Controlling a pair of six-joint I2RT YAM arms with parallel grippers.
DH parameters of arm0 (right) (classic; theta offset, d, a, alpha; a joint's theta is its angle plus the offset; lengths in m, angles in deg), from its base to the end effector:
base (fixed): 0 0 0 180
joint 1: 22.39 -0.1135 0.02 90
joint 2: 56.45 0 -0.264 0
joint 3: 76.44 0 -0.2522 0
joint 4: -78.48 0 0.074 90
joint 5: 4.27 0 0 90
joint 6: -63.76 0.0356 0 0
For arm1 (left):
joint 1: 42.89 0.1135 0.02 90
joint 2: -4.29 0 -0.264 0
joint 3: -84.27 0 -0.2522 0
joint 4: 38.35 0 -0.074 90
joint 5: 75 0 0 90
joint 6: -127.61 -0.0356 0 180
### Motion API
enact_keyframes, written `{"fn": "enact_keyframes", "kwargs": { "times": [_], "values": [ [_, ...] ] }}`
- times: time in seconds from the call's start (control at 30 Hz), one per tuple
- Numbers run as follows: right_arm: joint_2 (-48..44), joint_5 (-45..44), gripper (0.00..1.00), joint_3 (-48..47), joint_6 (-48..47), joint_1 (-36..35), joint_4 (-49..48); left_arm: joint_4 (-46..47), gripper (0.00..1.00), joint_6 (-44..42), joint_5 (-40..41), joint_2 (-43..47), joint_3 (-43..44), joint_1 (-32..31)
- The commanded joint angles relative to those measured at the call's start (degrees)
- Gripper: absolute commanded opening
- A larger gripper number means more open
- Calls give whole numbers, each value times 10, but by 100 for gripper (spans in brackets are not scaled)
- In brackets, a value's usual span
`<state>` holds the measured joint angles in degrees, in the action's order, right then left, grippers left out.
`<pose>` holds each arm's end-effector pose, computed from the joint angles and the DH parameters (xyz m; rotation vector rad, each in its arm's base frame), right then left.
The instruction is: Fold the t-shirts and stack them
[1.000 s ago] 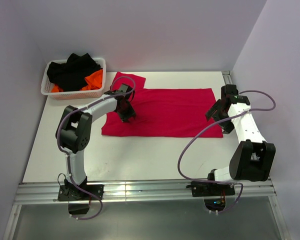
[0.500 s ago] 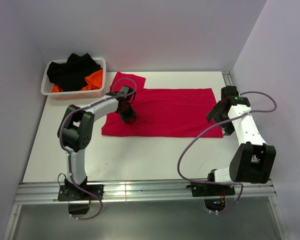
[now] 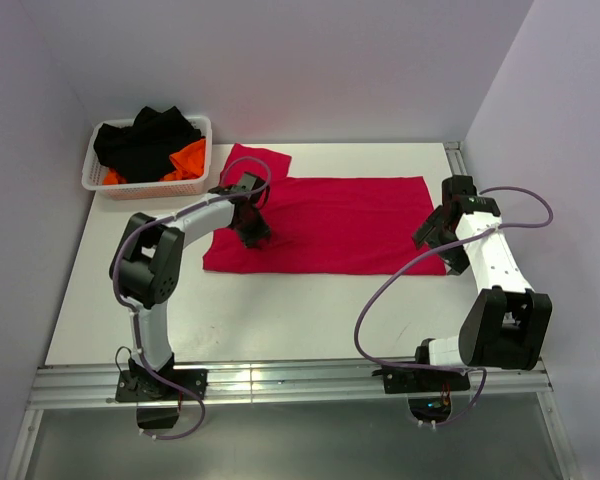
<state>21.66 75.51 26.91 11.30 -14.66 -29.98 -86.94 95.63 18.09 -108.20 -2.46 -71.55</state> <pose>0.2465 -0.0398 0.2611 1.1148 2.5761 -0.1346 0.3524 -0.1904 0.1730 -0.7254 2.7103 -0.3226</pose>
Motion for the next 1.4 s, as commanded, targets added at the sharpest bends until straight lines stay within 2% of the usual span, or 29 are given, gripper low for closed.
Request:
{"fn": "enact_keyframes", "kwargs": {
  "times": [0.0,0.6,0.97,1.37],
  "values": [
    [-22,-18,100,7,-4,3,-2,-9,39,5,17,42,2,-5],
    [-23,-24,100,12,-8,4,-2,13,37,10,-1,9,-13,-8],
    [-22,-25,100,8,-9,4,1,9,34,4,-2,-25,24,-9],
    [-26,-27,100,23,-8,4,-6,-15,27,-4,-3,-21,64,-9]
  ]
}}
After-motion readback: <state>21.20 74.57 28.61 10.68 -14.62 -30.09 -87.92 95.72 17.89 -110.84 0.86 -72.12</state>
